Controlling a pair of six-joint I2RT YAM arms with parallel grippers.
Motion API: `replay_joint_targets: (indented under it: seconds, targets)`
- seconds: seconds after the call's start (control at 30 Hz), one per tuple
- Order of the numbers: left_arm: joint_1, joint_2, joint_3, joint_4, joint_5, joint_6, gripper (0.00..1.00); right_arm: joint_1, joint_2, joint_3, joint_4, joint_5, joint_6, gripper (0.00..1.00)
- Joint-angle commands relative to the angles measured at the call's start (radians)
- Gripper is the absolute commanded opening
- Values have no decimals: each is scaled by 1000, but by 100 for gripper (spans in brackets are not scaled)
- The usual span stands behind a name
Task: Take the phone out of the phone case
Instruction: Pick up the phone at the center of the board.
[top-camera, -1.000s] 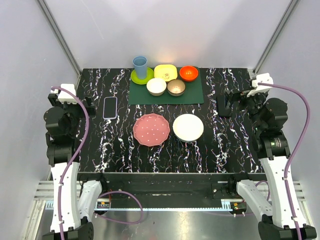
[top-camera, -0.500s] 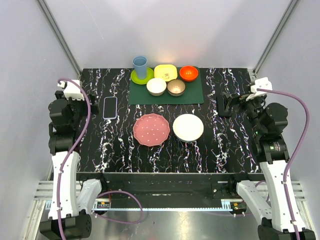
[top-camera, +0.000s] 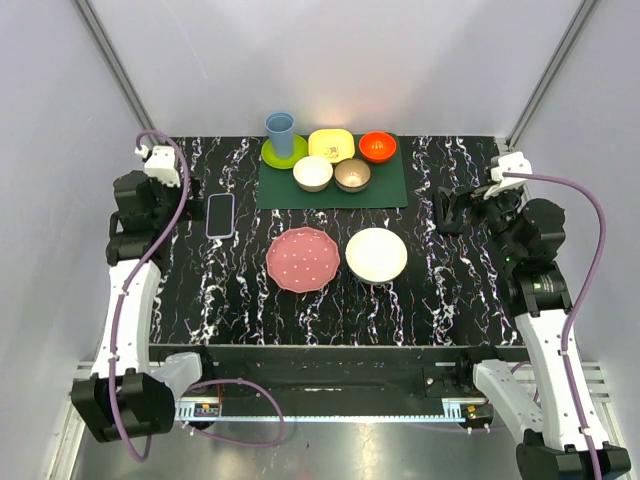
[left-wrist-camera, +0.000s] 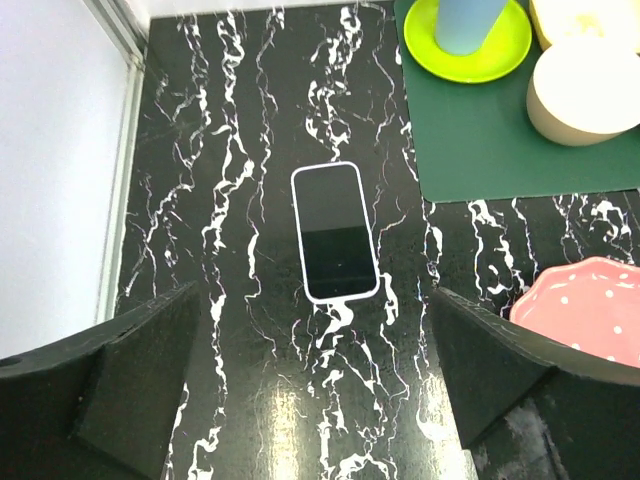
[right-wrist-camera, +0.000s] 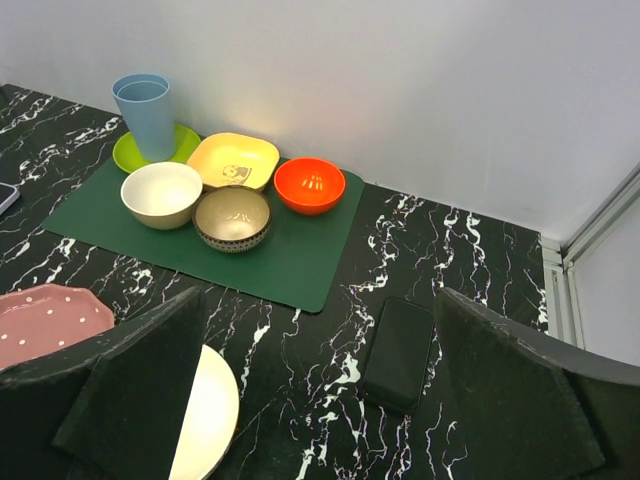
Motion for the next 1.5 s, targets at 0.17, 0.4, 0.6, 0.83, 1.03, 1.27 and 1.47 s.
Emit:
replay_joint_targets:
  seconds: [0.17, 0.4, 0.6, 0.83, 1.03, 1.27, 1.47]
  targets:
    - [-47, 152, 92, 54, -92, 18, 99, -1, 16, -9, 52, -27, -23, 100]
    - [-64, 264, 148, 58, -152, -7, 99, -1, 24, -12, 55, -30, -25, 100]
    - [-64, 361, 201, 45, -157, -19, 99, -1, 21, -15, 54, -30, -28, 100]
    - [-70, 471, 261, 16, -149, -44, 99, -1, 19, -20, 55, -30, -26, 100]
    - [-86, 597, 328, -30, -165, -56, 99, -1, 28, -25, 57, -36, -29, 100]
    - [-106, 720, 357, -58, -198, -62, 99, -1, 35, -31, 60, -43, -31, 100]
    - [-121, 774, 356, -60, -204, -67, 99, -2, 35, -32, 61, -50, -29, 100]
